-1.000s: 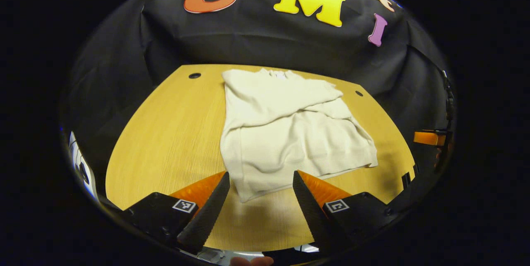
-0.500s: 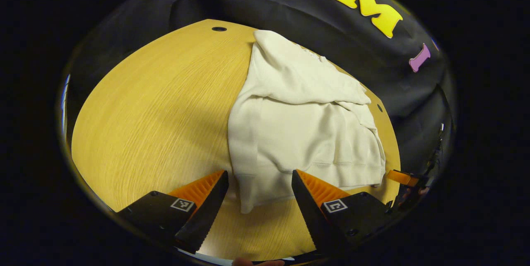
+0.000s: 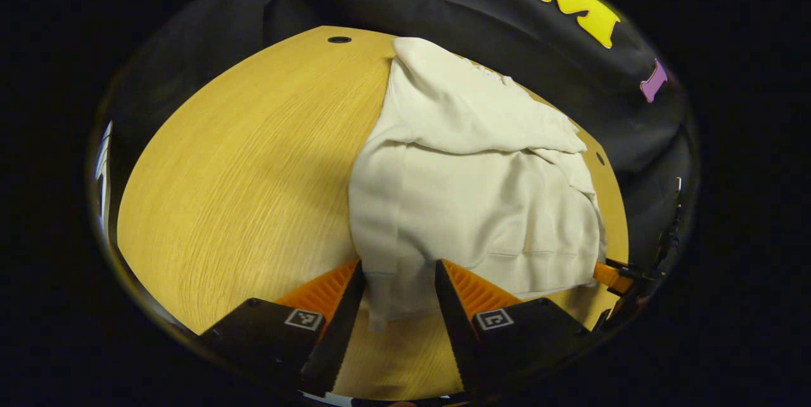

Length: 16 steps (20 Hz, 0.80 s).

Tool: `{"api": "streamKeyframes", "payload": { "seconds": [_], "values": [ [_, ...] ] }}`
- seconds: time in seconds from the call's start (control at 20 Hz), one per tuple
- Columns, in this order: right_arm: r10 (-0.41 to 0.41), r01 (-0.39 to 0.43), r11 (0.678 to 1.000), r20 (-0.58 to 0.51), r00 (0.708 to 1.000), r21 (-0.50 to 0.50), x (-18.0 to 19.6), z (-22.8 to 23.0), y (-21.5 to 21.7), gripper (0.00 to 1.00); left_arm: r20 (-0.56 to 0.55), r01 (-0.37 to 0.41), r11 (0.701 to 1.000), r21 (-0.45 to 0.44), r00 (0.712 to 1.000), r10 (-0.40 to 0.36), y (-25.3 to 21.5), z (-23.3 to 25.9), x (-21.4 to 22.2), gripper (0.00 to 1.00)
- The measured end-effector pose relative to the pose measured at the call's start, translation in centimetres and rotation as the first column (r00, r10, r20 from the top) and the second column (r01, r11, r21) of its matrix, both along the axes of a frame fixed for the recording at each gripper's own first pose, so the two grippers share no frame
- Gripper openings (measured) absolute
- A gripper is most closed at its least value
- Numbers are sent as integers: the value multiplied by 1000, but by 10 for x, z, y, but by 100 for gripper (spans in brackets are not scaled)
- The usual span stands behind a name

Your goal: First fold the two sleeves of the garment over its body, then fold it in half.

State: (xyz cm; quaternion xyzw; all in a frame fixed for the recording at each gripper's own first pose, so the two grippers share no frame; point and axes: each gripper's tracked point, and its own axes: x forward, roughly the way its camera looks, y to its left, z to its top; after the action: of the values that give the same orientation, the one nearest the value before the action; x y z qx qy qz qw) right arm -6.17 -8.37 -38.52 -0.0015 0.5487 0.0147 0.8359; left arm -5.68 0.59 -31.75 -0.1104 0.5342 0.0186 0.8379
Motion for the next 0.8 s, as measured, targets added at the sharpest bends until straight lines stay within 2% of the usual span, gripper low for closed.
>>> {"api": "streamKeyframes", "payload": {
  "seconds": [0.05, 0.1, 0.15, 0.2, 0.25, 0.3, 0.35, 0.4, 0.5, 0.55, 0.8],
  "values": [
    [-1, 1, 1000, 1, 1000, 2, 0, -2, 1, 72, 1, 8, 1000, 22, 1000, -8, 4, 2, -5, 63],
    [-6, 6, 1000, 11, 1000, 17, 2, -2, 1, 74, -1, 13, 999, 39, 1000, -13, 7, 1, -6, 55],
    [-20, 20, 999, 17, 1000, 40, 2, -3, 3, 72, -1, 19, 999, 43, 1000, -19, 8, -1, -7, 48],
    [-30, 29, 998, 22, 999, 52, 4, -2, 2, 58, -9, 25, 999, 45, 1000, -25, 7, -1, -7, 30],
    [-23, 22, 998, 16, 1000, 52, 3, -4, 2, 48, -18, 32, 999, 39, 999, -31, 5, -2, -5, 21],
    [2, -4, 998, 24, 1000, 69, 5, -3, 6, 49, -22, 34, 999, 15, 999, -34, 3, -3, -2, 23],
    [12, -13, 997, 14, 1000, 77, 2, -5, 11, 48, -17, 28, 999, -18, 999, -28, 4, -1, 2, 20],
    [18, -21, 997, 28, 999, 81, 6, -1, 11, 19, 5, 27, 999, -47, 1000, -27, 1, 1, 8, 10],
    [16, -18, 996, 22, 1000, 89, 7, -1, 10, 18, 28, 22, 997, -72, 999, -20, 4, 8, 8, 5],
    [9, -9, 996, 4, 1000, 94, 5, -1, 10, 8, 40, 20, 996, -82, 999, -16, 3, 14, 9, 4],
    [-32, 26, 986, 33, 999, 165, 19, 32, 10, 8, 167, 46, 990, -132, 986, -23, -9, 85, 21, 3]
  ]
}}
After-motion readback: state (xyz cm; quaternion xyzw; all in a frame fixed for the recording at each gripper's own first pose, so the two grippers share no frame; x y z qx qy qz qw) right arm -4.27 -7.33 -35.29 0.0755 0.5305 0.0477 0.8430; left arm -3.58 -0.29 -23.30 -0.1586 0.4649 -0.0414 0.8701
